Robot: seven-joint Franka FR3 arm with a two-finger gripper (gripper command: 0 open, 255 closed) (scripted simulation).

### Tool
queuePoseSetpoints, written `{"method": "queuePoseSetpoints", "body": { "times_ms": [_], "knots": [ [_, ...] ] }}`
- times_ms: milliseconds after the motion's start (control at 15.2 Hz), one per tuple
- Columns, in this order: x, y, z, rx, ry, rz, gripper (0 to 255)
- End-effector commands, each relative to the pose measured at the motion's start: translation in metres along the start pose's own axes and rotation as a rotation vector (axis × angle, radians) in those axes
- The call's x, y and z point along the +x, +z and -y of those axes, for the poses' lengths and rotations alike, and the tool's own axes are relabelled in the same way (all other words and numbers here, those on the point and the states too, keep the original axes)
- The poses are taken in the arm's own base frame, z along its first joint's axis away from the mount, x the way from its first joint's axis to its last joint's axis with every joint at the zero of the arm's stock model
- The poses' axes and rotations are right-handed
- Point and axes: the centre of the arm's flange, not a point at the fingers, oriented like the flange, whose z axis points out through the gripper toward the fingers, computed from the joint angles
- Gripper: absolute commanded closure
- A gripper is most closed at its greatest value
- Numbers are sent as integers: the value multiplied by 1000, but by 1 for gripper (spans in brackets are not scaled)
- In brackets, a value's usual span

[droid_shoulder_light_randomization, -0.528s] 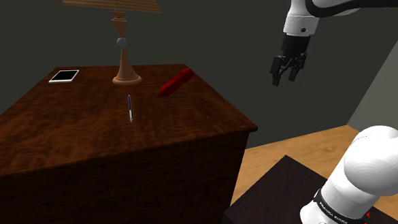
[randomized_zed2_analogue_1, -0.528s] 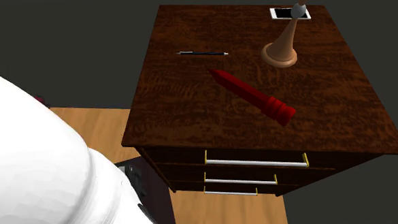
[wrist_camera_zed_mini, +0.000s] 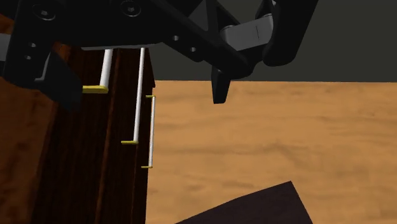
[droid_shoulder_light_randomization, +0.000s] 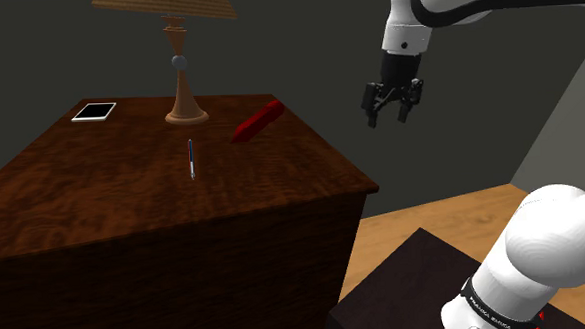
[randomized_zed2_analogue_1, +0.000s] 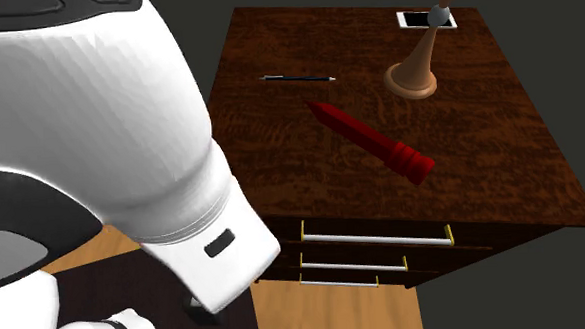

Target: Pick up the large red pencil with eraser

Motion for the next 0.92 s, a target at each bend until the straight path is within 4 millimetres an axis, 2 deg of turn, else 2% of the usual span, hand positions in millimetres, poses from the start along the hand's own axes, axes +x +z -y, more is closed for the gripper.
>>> {"method": "queuePoseSetpoints", "body": {
  "times_ms": [0,396,858],
  "knots": [
    [7,-1,25,1,53,1,0],
    [41,0,97,3,199,3,0],
    [93,2,173,4,371,6,0]
  ]
}}
